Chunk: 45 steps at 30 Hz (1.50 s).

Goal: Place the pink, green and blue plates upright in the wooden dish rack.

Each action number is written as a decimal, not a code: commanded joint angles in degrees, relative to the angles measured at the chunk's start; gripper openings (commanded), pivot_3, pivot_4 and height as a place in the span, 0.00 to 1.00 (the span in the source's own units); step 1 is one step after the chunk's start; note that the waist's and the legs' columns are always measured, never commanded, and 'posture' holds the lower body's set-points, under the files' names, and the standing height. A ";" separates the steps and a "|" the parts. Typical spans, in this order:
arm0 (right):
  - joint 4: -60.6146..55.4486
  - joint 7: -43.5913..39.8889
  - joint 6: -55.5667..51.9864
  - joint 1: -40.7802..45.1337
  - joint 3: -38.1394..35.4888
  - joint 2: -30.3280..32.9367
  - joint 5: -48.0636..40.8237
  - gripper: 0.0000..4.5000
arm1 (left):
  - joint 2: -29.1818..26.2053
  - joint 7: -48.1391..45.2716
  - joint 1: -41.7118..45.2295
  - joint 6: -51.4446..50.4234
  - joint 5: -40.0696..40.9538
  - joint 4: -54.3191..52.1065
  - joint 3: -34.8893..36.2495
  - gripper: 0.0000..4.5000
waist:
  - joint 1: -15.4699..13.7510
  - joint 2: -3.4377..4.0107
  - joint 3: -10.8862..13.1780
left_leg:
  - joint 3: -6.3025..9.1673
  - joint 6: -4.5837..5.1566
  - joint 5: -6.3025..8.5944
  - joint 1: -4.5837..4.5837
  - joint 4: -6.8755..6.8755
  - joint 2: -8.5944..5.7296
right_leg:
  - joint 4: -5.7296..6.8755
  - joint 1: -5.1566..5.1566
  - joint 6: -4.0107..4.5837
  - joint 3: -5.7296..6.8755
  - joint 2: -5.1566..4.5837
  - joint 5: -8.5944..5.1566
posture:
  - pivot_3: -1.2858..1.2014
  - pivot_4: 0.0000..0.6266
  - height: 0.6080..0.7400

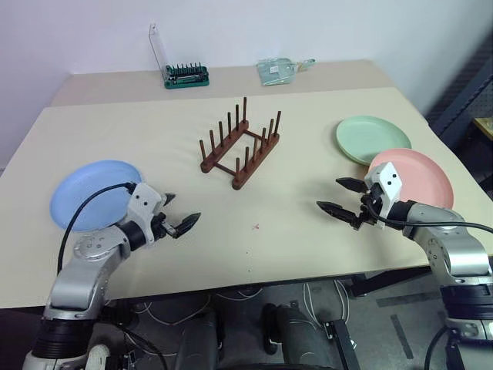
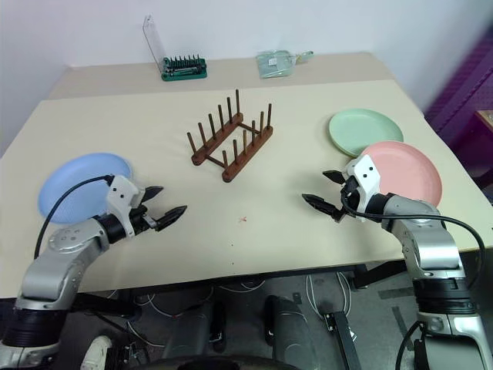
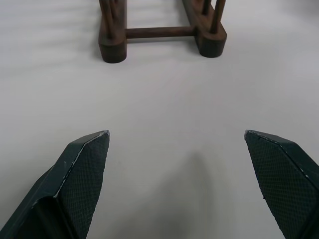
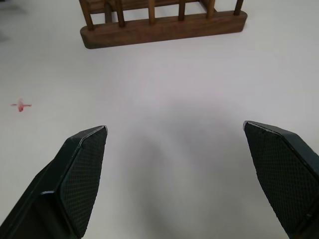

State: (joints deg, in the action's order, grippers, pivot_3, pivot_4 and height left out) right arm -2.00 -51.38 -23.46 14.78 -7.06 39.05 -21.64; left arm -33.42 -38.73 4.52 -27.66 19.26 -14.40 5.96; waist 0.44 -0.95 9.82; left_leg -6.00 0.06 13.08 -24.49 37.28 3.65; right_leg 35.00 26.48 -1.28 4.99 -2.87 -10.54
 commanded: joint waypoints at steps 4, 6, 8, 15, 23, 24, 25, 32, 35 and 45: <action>-1.90 1.18 1.04 1.32 1.80 -2.63 0.08 1.00 | 0.31 0.14 1.01 0.81 -0.03 -0.13 -0.23 0.99 | 0.02 0.00 0.00 | 0.00 0.04 -0.02 -0.01 0.00 0.00 | -0.01 -0.01 0.00 0.00 0.00 0.00 | 0.52 0.24 0.92; -1.68 1.43 1.26 2.09 2.35 -3.20 0.35 1.00 | 0.61 0.21 1.55 0.95 -0.16 -0.04 -0.68 0.99 | 0.01 0.00 0.00 | 0.00 0.04 -0.03 -0.01 0.00 0.00 | 0.00 0.00 0.00 0.00 0.00 0.00 | 0.52 0.24 0.92; -1.64 1.60 1.33 2.53 2.75 -3.73 0.31 1.00 | 0.91 -0.01 2.53 1.05 -0.22 0.23 -1.50 0.99 | -0.01 0.00 0.00 | -0.01 0.07 -0.04 -0.01 0.00 0.00 | 0.00 0.00 0.00 0.00 -0.01 0.00 | 0.52 0.24 0.92; -2.61 2.09 2.20 1.28 4.22 -5.21 0.79 1.00 | 6.59 5.07 9.57 -0.03 -5.68 2.40 -9.83 0.99 | -1.23 0.00 0.00 | -0.04 0.11 -0.07 0.00 0.02 -0.02 | 0.00 -0.03 -0.01 -0.02 -0.02 0.01 | 0.52 0.24 0.92; -6.12 5.84 1.47 -1.02 4.36 -7.70 0.65 1.00 | 17.79 16.49 14.56 -3.01 -12.61 7.41 -15.81 0.99 | -1.11 -0.01 0.00 | -0.03 0.14 -0.08 -0.01 0.08 -0.06 | 0.03 -0.06 -0.03 -0.04 0.03 0.02 | 0.52 0.24 0.92; -6.05 6.07 1.51 -1.01 4.40 -7.80 0.68 1.00 | 18.75 17.27 15.09 -2.95 -13.32 8.79 -16.47 0.99 | -1.12 -0.01 0.00 | -0.03 0.14 -0.08 0.01 0.09 -0.07 | 0.04 -0.07 -0.03 -0.04 0.07 0.03 | 0.52 0.24 0.92; -6.33 6.41 1.46 -1.16 4.53 -7.96 0.68 1.00 | 19.25 17.63 15.22 -2.87 -13.70 9.47 -16.79 0.99 | -1.12 -0.01 0.00 | -0.02 0.14 -0.08 0.03 0.09 -0.08 | 0.06 -0.07 -0.03 -0.04 0.10 0.02 | 0.52 0.24 0.92; -6.31 8.34 1.21 -0.46 4.64 -9.29 0.62 1.00 | 24.69 21.59 21.97 2.21 -17.34 23.14 -17.16 0.99 | -1.33 -0.01 -0.01 | 0.08 0.14 -0.08 0.06 0.25 -0.07 | 0.12 -0.21 -0.02 0.02 0.09 0.02 | 0.52 0.24 0.92; -6.63 8.62 1.51 -1.14 4.61 -8.84 0.86 1.00 | 25.85 19.10 24.72 5.04 -17.38 28.86 -18.17 0.99 | -1.36 -0.01 -0.01 | 0.06 0.14 -0.08 0.04 0.24 -0.07 | 0.11 -0.20 -0.03 0.01 0.01 0.02 | 0.52 0.24 0.92; -8.99 8.87 0.61 -3.69 5.07 -8.14 0.88 1.00 | 25.53 14.89 24.47 9.07 -18.46 30.87 -19.28 0.17 | -1.21 0.00 -0.02 | 0.07 0.14 -0.08 0.06 0.26 -0.12 | 0.12 -0.23 -0.03 0.01 0.02 0.02 | 0.52 0.24 0.92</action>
State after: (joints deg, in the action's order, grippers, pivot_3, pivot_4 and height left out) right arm -8.28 -42.52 -22.96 11.31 -1.18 30.34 -20.42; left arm -7.63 -23.35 30.04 -18.23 1.71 16.32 -12.68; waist -0.76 -0.95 9.79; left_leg -5.93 0.20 12.99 -24.43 37.53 3.54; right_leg 35.12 26.26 -1.31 5.00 -2.83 -10.52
